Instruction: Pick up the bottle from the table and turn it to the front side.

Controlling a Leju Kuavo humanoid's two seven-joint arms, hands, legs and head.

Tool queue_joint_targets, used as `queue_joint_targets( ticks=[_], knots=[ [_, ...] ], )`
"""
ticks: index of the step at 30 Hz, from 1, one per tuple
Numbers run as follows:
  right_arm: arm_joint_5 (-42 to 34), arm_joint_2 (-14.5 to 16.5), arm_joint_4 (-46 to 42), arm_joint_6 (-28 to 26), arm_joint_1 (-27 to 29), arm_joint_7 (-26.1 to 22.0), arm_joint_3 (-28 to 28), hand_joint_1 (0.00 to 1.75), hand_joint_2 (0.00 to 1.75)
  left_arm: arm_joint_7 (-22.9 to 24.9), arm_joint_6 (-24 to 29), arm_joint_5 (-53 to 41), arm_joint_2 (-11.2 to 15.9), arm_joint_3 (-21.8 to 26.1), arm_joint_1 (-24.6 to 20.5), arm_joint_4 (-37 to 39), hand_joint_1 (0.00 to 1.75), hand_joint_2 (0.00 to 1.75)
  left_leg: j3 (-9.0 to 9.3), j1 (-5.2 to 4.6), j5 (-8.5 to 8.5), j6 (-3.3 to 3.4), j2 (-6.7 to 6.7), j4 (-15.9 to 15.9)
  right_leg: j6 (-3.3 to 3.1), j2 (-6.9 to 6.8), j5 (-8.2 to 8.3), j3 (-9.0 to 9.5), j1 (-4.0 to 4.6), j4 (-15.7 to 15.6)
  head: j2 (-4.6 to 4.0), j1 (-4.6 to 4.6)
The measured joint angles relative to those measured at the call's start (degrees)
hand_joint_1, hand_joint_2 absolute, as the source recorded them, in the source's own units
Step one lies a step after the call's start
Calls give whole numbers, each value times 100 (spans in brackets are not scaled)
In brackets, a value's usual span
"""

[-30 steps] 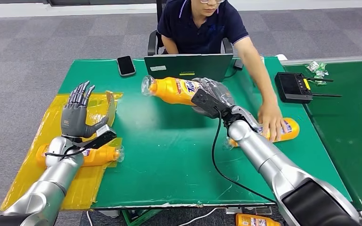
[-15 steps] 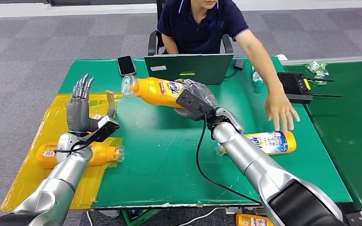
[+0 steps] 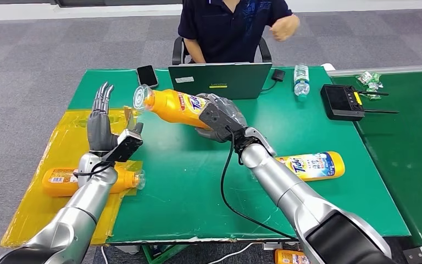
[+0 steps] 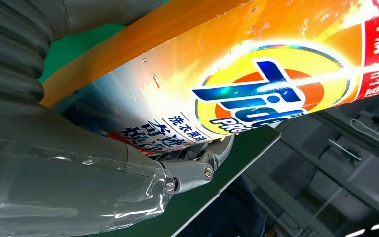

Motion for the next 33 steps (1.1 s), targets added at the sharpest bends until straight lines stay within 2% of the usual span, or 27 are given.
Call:
queue_joint_targets(
  ticks=[4,11,17,25,33],
  knots=[
    [-9,15,11,27,-1,-4,-3,175,175,0,-317,389,-19,-59,31,-85,0,175,0,0,0,0,0,0,0,0,0,0,0,0,0,0],
    [-29,69,108,78,-14,-82,-18,175,175,-2,-1752,2050,-29,-480,142,-578,0,175,-2,0,0,0,-2,0,0,-3,0,0,0,0,0,0],
    [-29,92,183,78,-15,-91,-51,175,175,-3,-2020,2286,-30,-641,143,-749,0,175,-2,0,0,0,-2,0,0,-2,0,0,0,0,0,0],
    [-29,116,275,95,-15,-174,-52,175,175,-2,-2883,2695,-17,-731,143,-713,0,175,-2,0,0,0,-2,0,0,-2,0,0,0,0,0,0],
    [-33,194,383,121,-13,-190,-52,175,175,-3,-3338,2935,24,-803,133,-592,0,175,-2,0,0,0,-2,0,0,-1,0,-1,0,0,0,0]
  ],
)
